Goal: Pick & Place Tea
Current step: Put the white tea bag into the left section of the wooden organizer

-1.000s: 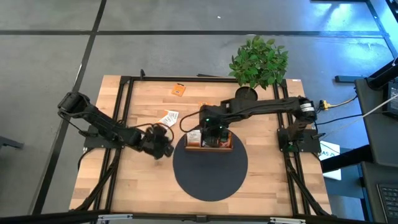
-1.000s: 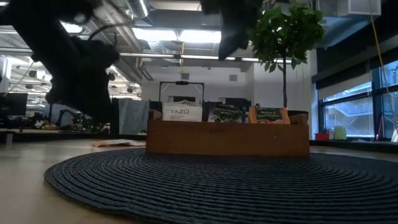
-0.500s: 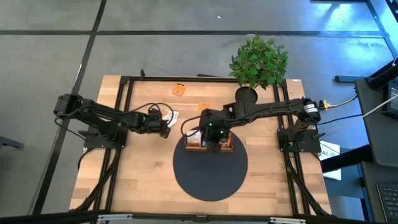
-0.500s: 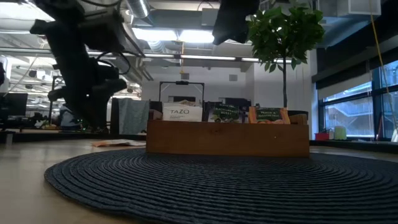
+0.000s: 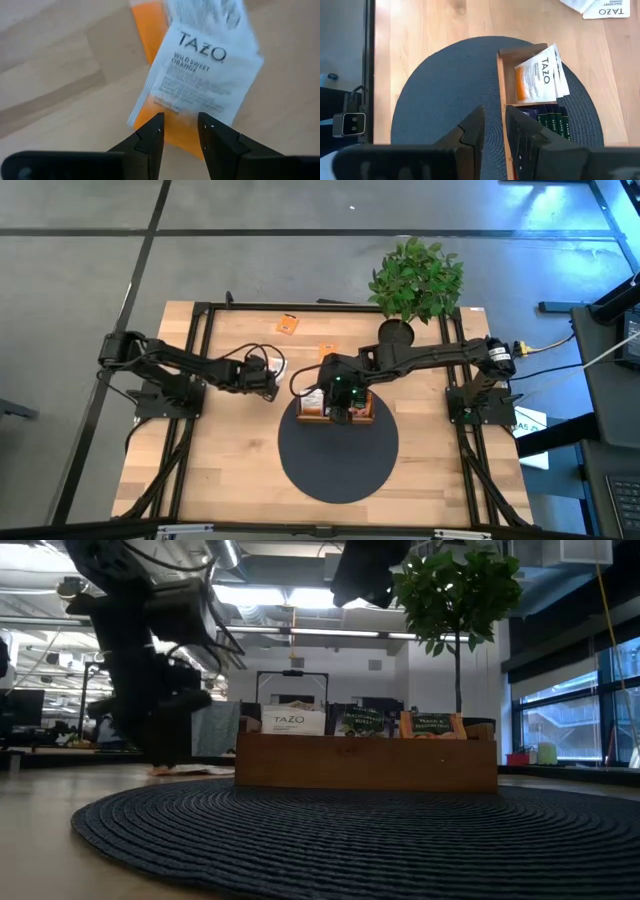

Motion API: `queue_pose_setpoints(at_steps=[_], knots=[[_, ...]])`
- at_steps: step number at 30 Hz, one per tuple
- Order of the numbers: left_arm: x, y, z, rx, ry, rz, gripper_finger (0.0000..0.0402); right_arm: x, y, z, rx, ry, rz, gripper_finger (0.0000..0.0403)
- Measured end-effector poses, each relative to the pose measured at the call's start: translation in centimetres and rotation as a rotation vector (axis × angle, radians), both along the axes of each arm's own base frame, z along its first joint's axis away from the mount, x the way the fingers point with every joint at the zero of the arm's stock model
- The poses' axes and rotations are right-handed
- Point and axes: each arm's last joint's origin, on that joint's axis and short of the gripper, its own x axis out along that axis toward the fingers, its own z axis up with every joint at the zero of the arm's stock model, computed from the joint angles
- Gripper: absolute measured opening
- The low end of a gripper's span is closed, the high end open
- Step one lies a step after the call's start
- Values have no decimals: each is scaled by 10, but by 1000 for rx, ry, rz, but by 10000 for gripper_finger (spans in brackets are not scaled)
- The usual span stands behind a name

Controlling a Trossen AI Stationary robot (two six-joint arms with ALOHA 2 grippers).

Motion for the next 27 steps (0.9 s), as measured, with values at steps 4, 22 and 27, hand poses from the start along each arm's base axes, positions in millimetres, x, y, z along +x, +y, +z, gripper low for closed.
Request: queue_pose_setpoints(at_steps=[4,22,27], knots=[[2,-1,-6,-26,35,-18,116,0,0,0,5,-2,-7,80],[-20,-115,-9,-187,9,-335,116,33,27,-23,127,-91,-96,81],[-39,-152,-7,-266,-45,-377,116,51,43,-36,219,-155,-144,81]])
